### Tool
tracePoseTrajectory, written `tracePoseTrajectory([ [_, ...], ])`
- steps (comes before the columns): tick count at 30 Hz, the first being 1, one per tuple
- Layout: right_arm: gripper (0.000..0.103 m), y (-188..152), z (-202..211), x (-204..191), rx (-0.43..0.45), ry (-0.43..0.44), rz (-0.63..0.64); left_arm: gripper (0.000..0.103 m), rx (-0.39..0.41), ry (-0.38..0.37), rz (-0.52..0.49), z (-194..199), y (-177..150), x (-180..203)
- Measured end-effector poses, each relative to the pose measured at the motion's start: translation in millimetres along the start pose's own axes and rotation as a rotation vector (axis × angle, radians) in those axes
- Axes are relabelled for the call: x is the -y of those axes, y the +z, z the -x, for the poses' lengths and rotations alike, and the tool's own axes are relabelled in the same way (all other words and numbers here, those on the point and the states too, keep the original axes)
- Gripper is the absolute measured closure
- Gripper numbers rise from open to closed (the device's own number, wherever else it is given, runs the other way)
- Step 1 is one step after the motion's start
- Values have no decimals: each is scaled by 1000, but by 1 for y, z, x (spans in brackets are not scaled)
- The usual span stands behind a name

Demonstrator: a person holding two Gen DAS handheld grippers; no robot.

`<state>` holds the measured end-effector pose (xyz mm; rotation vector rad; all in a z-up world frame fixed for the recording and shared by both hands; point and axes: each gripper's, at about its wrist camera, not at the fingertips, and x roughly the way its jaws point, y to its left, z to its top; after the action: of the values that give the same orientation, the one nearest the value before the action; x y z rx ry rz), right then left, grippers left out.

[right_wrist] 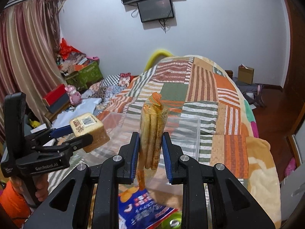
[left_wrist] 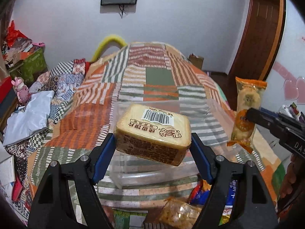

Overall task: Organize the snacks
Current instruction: 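Carry both snacks into the clear box and open both grippers, then move both grippers back over the snack pile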

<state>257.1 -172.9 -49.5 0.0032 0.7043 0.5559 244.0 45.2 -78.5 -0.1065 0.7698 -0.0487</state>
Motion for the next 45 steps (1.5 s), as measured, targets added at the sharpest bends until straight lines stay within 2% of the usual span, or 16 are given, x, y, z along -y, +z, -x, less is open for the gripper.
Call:
tracePoseTrajectory([
  [9, 81, -4, -43, 9, -123, -13, 23, 26, -154, -8, -21, -57, 0, 8],
  [15, 82, -11, -60, 8, -191, -4, 35, 26, -224, -11, -5, -77, 1, 6],
  [24, 81, -20, -74, 5, -254, 5, 44, 26, -267, 5, -44, -85, -3, 13],
  [33, 80, -23, -69, 4, -272, 6, 33, 26, -254, 4, -10, -76, -3, 8],
  [40, 73, -20, -42, 3, -228, -16, 33, 24, -193, -3, -6, -45, 4, 11],
  [42, 69, -18, -28, 1, -203, -18, 35, 22, -164, 2, -15, -31, 7, 12],
  [44, 57, -16, -14, -2, -170, -20, 36, 20, -124, 12, -27, -11, 9, 14],
  [45, 54, -15, -5, -4, -147, -24, 39, 19, -107, 15, -32, -2, 8, 15],
])
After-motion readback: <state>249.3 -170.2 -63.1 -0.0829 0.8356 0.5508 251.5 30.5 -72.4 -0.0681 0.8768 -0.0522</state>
